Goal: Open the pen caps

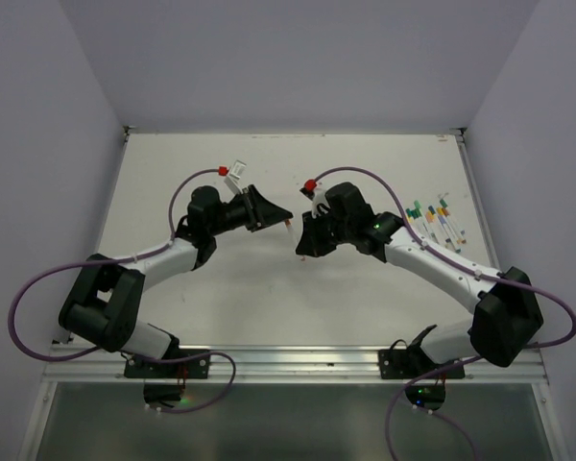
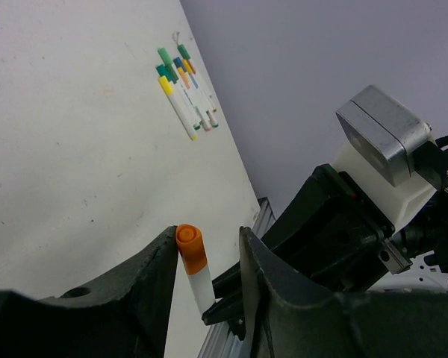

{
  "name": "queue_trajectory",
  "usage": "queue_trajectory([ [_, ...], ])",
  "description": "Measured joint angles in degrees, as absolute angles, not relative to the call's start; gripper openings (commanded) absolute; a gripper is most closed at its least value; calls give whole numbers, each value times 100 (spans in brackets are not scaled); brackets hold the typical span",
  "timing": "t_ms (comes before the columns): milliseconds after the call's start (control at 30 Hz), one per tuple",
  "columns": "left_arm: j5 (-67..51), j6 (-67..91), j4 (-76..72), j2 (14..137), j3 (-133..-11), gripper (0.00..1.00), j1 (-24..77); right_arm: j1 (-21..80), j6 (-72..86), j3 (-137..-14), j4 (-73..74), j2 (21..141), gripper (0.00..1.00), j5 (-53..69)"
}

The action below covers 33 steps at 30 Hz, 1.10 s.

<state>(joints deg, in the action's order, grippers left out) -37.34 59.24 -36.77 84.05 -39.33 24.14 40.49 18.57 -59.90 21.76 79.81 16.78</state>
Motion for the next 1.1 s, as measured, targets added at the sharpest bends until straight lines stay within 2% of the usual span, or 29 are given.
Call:
queue_trajectory([
  [233, -3708, 5922, -3671, 8405, -3865, 36, 2414, 4082, 1931, -5992, 2134, 7990, 0, 1555],
  [367, -3699, 5927, -3675, 8405, -3861, 18, 2416, 4088, 1962, -6036, 2134, 7990, 0, 1549],
  [400, -3684, 5929, -3675, 8405, -3859, 8, 2414, 4095, 1966, -6053, 2134, 7990, 0, 1549],
  [433, -3677, 5944, -3677, 8405, -3859, 2, 2414, 4099, 1970, -6062, 2137, 7990, 0, 1525],
  [533, -3675, 5966, -3721, 8405, -3859, 0, 2418, 4125, 1979, -6064, 2134, 7996, 0, 1461],
  [567, -3675, 5966, -3721, 8405, -3859, 0, 2418, 4128, 1986, -6064, 2134, 7999, 4, 1446],
  [600, -3675, 5968, -3721, 8405, -3859, 0, 2418, 4134, 1988, -6064, 2134, 8001, 22, 1441],
  [667, -3675, 5999, -3734, 8405, -3857, 0, 2418, 4141, 2010, -6064, 2130, 7999, 37, 1402],
  [700, -3677, 6007, -3747, 8405, -3852, 0, 2418, 4152, 2018, -6062, 2115, 7999, 67, 1385],
  [767, -3675, 6031, -3774, 8405, -3833, 0, 2418, 4165, 2023, -6051, 2043, 7979, 82, 1321],
  [800, -3673, 6047, -3811, 8405, -3800, 0, 2418, 4165, 2016, -6049, 2005, 7957, 98, 1286],
  [1100, -3675, 6125, -3940, 8405, -3684, 0, 2418, 4174, 2080, -6095, 2001, 7915, 99, 1225],
])
